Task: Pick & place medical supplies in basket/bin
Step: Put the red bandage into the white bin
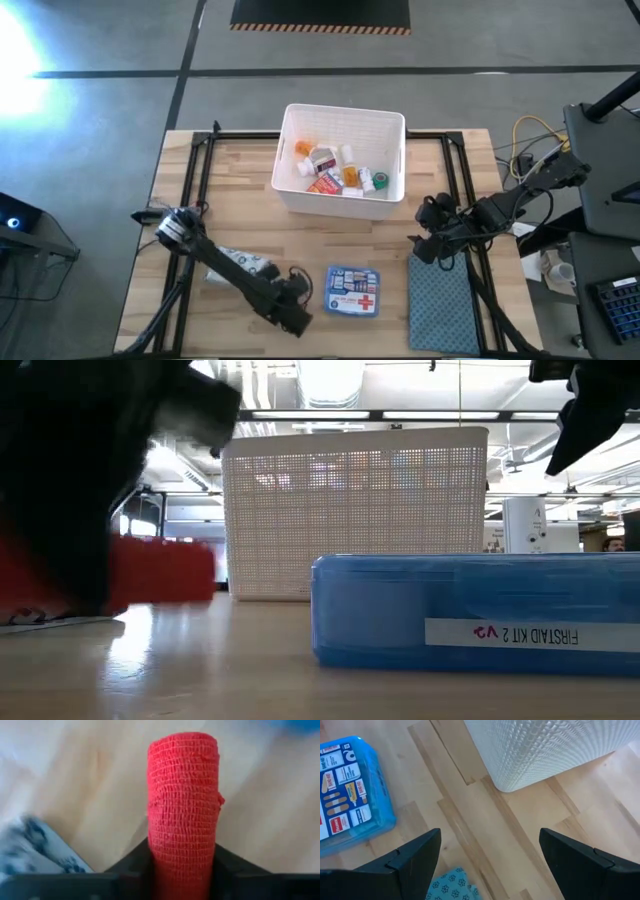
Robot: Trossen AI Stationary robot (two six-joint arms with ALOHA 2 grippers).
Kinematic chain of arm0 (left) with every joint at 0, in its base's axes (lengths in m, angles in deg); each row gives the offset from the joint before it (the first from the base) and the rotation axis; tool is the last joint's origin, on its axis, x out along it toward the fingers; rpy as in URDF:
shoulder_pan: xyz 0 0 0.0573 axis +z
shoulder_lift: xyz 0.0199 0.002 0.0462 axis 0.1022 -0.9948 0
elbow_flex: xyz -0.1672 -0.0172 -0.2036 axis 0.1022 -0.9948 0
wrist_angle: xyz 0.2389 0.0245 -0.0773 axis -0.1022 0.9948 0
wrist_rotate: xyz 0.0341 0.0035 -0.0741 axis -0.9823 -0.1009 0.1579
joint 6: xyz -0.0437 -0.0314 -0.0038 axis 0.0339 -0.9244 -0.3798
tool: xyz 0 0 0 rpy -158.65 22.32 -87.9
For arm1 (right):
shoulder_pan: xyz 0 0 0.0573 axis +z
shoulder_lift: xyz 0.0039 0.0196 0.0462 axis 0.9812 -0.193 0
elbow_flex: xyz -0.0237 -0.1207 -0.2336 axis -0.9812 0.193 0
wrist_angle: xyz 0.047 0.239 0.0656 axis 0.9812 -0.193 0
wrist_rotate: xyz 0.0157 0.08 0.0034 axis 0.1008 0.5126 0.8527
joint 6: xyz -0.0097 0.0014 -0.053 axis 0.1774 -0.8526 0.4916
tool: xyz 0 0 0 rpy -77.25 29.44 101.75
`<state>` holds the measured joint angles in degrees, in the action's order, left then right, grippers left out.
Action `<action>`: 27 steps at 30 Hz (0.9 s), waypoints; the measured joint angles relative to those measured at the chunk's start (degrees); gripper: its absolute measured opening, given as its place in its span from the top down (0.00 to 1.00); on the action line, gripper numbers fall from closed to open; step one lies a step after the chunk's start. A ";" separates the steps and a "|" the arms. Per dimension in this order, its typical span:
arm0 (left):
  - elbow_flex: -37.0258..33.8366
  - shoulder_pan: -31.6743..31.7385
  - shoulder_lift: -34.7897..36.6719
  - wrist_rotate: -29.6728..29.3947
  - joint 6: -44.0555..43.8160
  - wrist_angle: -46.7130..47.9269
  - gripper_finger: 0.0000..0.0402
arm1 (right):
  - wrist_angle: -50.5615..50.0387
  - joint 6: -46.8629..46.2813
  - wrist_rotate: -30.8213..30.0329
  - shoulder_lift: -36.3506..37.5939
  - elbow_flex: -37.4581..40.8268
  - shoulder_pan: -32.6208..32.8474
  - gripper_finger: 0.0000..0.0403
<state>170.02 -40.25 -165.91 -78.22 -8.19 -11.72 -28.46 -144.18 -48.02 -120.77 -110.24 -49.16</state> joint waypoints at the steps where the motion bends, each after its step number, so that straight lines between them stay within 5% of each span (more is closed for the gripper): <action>1: 1.17 0.77 1.54 -0.50 1.55 0.86 0.79 | 0.12 0.23 -0.16 0.04 0.00 0.00 0.19; 5: 5.36 4.63 10.42 -6.85 8.80 4.64 0.87 | 0.32 1.65 -0.82 0.22 0.02 0.00 0.19; 10: 9.25 12.56 22.08 -23.33 20.27 3.08 0.82 | 0.69 1.48 -3.59 0.85 0.02 -0.20 0.19; 12: 10.24 17.65 25.60 -25.15 30.28 -0.05 0.81 | 0.76 1.12 -4.38 1.03 0.02 -0.46 0.19; 18: 13.42 38.13 27.42 -20.98 53.23 -8.37 0.80 | 1.85 -1.32 -4.98 1.16 0.02 -1.29 0.19; 22: 14.42 49.54 24.34 -8.71 54.69 -9.08 0.71 | 2.76 -4.44 -4.98 1.16 0.02 -1.29 0.19; 27: 14.31 51.69 20.98 -6.33 54.55 -5.81 0.53 | 3.40 -8.78 -4.98 1.09 0.02 -1.29 0.19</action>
<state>184.34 11.44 -144.93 -84.54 46.36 -17.53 -25.07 -152.96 -53.00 -119.67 -110.22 -50.45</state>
